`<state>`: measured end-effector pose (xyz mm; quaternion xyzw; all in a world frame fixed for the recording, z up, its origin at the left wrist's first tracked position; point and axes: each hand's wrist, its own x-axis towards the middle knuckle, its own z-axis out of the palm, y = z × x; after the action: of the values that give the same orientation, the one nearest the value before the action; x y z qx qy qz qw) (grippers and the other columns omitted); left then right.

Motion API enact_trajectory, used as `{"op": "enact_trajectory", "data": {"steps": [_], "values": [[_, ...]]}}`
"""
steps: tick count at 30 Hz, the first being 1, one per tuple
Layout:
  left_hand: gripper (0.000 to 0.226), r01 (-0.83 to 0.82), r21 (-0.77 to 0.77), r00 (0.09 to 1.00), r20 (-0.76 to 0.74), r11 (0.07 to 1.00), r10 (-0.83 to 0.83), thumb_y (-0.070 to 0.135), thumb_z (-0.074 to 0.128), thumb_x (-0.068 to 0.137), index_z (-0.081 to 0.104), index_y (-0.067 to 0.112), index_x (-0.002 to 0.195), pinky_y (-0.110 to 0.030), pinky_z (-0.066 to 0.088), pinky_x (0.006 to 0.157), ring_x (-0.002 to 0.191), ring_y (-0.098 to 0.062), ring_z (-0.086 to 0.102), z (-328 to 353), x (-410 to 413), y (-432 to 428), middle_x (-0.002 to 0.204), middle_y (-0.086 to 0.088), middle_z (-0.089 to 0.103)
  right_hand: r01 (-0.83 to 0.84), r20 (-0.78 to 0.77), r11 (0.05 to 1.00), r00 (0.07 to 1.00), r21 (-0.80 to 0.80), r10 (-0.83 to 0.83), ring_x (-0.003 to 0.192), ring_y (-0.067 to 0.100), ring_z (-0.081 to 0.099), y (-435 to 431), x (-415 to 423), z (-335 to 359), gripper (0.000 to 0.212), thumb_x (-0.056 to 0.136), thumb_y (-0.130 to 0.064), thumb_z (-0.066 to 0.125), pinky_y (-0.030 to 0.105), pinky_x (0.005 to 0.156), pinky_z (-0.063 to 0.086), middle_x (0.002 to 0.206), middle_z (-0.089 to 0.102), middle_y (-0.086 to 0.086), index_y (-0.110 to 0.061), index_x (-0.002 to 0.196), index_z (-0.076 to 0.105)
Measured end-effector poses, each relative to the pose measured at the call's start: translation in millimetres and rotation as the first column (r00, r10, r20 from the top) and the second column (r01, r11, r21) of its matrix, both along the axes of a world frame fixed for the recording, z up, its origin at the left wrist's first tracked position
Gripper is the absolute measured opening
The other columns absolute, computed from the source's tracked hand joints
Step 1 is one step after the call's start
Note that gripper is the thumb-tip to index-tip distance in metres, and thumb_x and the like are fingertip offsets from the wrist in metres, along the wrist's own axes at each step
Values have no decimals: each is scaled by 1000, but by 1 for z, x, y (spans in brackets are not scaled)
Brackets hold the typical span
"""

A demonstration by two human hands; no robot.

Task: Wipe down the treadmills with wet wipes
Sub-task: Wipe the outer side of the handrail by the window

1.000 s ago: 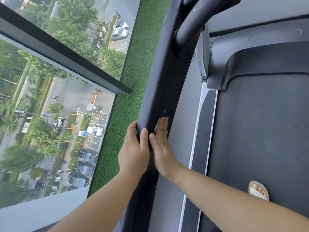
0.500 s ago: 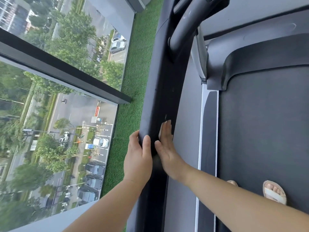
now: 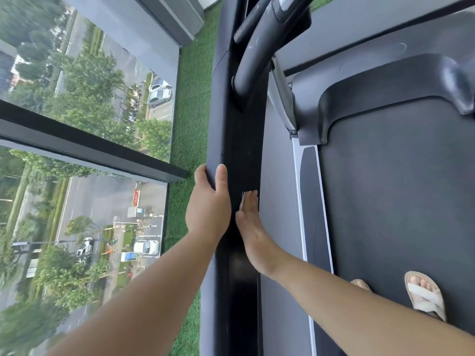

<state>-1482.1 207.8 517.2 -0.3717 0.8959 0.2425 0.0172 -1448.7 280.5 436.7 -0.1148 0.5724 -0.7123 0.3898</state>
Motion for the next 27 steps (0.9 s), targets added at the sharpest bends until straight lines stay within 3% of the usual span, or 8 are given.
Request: {"op": "enact_trajectory", "data": {"steps": [5,10,14,16,20,24,27], "values": [[53,16,-55,1000,14,998,-15,55,26,97,30,25,141,-34,35,85,118,-25,51,-2,-1,-2,130,2,55,-120,-218,991,967,57,129,130,-9,-37,10,22,-8,67,89,-56,16,20,112,-17,139,-45,-21,-36,131,-31],[53,11,-60,1000,3,998,-11,54,28,97,32,23,140,-33,33,85,118,-25,50,-3,-2,-2,131,-1,54,-42,-7,995,999,85,43,132,-3,-37,-2,-5,-13,69,94,-56,15,35,118,-13,144,-41,-15,-29,137,-32],[51,9,-53,1000,-10,999,-9,53,29,97,33,23,139,-32,33,83,115,-24,51,-4,-2,-2,128,-1,56,-39,-193,999,980,37,45,128,-10,-39,-1,15,-5,84,74,-84,8,19,110,-18,140,-46,-22,-39,132,-33],[50,2,-52,1000,-11,999,-2,53,29,97,34,24,137,-32,32,82,114,-24,52,-4,-2,-1,126,0,56,-31,-214,999,976,24,36,129,-10,-37,1,13,-12,75,77,-82,6,18,110,-19,137,-45,-27,-44,131,-30],[50,7,-53,1000,-6,999,-8,52,29,98,34,23,138,-31,31,82,116,-24,51,-3,-1,-1,129,0,55,31,-9,999,999,30,-31,133,-9,-33,-6,-2,-12,63,87,-67,12,36,119,-11,148,-37,-20,-42,130,-27],[51,11,-47,1000,-12,999,-11,53,29,97,34,23,138,-32,34,83,114,-24,52,-4,-1,-2,127,-1,56,7,-164,999,986,-34,-12,131,-11,-34,-1,11,1,76,81,-78,10,22,113,-16,144,-39,-26,-41,137,-26],[51,12,-44,1000,-8,999,-12,54,28,97,34,23,138,-33,35,84,114,-24,52,-3,-1,-2,126,0,56,-33,-188,999,982,-1,32,132,-11,-32,1,8,-13,61,87,-73,6,26,116,-15,139,-40,-33,-48,133,-25]]}}
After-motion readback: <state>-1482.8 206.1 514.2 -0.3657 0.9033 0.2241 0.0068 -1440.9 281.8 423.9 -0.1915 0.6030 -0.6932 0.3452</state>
